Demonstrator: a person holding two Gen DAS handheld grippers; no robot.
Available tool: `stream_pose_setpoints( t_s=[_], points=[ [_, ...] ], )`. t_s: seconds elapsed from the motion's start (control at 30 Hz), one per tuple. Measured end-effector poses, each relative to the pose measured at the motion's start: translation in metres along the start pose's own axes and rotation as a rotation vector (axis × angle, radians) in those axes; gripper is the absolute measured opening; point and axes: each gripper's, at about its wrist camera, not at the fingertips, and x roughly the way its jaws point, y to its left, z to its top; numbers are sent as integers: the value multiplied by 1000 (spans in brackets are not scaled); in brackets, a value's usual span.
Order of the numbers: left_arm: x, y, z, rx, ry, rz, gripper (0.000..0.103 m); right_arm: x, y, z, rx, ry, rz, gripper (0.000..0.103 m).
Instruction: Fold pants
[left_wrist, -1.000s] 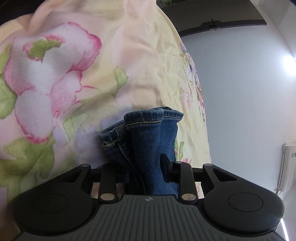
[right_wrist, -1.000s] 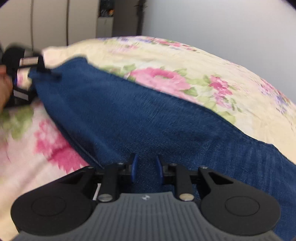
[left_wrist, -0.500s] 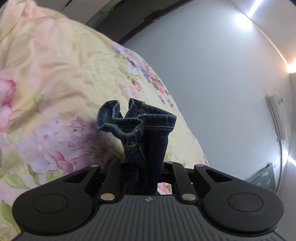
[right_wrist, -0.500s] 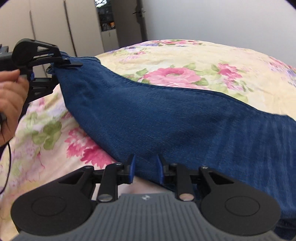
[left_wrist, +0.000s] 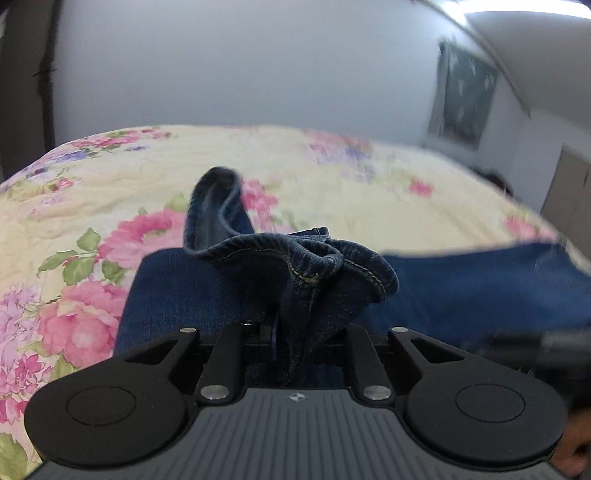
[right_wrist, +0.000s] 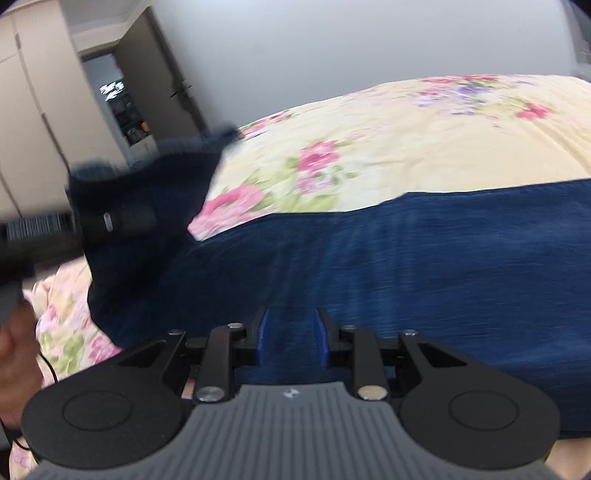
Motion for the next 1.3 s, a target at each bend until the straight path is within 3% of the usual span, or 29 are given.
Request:
stream_pose_setpoints(
  t_s=[0.07, 0.17, 0.27, 0.33, 0.43, 0.53, 0.6, 0.8, 0.9, 0.97, 1.0, 1.03, 1.07, 1.1, 1.2, 1.3],
  points=[
    [24, -24, -17, 107, 124, 76, 22, -7, -15, 3, 16, -4, -24, 22],
    [28, -34, -31, 138, 119, 112, 28, -16, -33, 6, 38, -4, -62, 23],
    [18, -28, -26, 108, 113, 35, 43, -21, -47, 10, 65, 1, -73, 25],
    [7, -29, -23, 116, 108, -25, 55, -18, -49, 14, 73, 7, -65, 32],
    [4, -34, -18, 171, 150, -59, 56, -11, -44, 24, 88, 18, -35, 32],
    [-2, -23, -15, 170, 196, -98, 58, 0, -30, 38, 108, 46, 29, 45],
    [-11, -7, -12, 126, 207, -111, 58, 11, -20, 48, 112, 87, 85, 53],
    [-36, 53, 1, -98, 135, -71, 63, 55, 2, 75, 239, 206, 191, 58],
    [-35, 81, 3, -240, 122, -77, 64, 82, 9, 82, 306, 286, 184, 61],
    [-31, 91, 1, -285, 147, -57, 64, 95, 14, 81, 298, 330, 91, 61],
    [-28, 94, -1, -294, 158, -34, 64, 99, 14, 78, 290, 347, 60, 59],
    [-25, 95, -3, -298, 170, -12, 64, 102, 13, 75, 286, 355, 47, 48],
    [-21, 99, -6, -308, 193, 12, 64, 104, 10, 72, 282, 356, 40, 14],
    [-16, 103, -11, -328, 216, 20, 65, 105, 5, 70, 285, 363, 41, 3],
    [-13, 115, -25, -432, 231, -29, 70, 107, -15, 67, 349, 370, 88, 0],
    [-20, 112, -23, -458, 203, -48, 71, 89, -14, 82, 282, 273, 97, 0]
  ],
)
